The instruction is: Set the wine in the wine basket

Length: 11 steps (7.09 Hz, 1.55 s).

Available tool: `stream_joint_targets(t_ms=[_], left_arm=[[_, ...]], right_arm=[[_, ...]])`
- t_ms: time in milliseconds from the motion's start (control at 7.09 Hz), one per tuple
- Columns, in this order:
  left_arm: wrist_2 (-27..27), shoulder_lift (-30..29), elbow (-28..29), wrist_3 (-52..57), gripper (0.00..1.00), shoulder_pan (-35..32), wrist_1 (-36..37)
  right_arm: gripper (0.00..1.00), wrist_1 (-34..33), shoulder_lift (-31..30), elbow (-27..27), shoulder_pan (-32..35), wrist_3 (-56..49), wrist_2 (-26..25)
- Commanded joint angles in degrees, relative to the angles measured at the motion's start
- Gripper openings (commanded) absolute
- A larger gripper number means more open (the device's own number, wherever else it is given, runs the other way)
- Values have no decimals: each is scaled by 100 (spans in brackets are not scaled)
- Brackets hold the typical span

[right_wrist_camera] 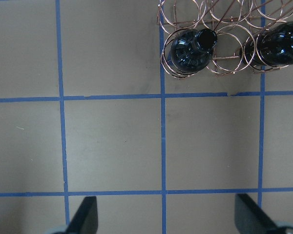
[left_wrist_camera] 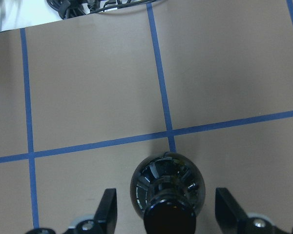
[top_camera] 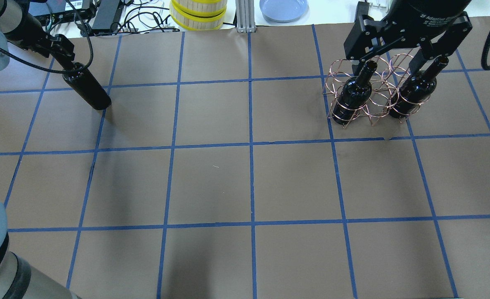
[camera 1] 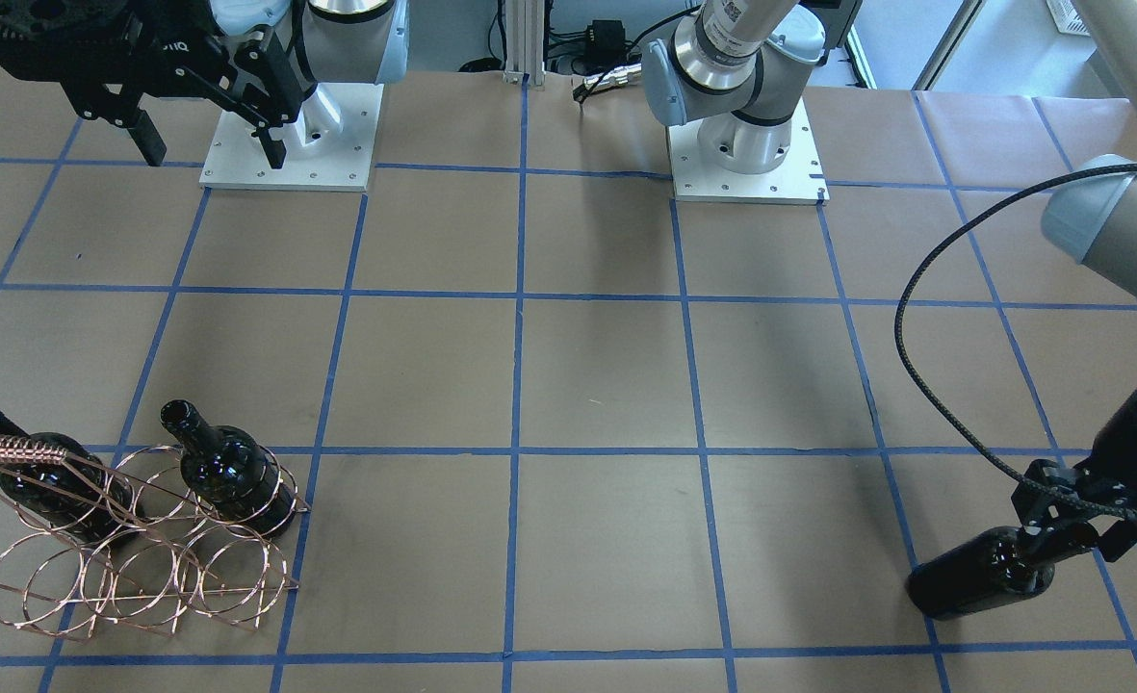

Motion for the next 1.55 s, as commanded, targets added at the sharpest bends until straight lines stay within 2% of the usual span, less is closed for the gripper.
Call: stream_joint_targets(t_ms=[0,282,564,988,1129,1270,1411], left_arm=[[-9,-5,-14,-8,70,2,7],[-9,-58,-15,-17,67,2,7],[-9,-58,-15,-34,59,2,7],[-9,-58,-41,-34,29,2,-2],[-26,-49,-32,-43,24,2,-2],[-26,-32,-32,-52,12,2,-2],[-26,12,-49,-69,9,2,-11]], right_arm=[[100,-73,121,49,10,32,-51],[100,-64,340,50,-8,32,-182],[100,-38,394,-3,-34,23,-323],[100,-73,359,76,-8,40,-280],[100,-117,385,293,18,32,-288],[100,-787,403,522,-8,-3,-349],[100,-959,403,655,18,101,-289]])
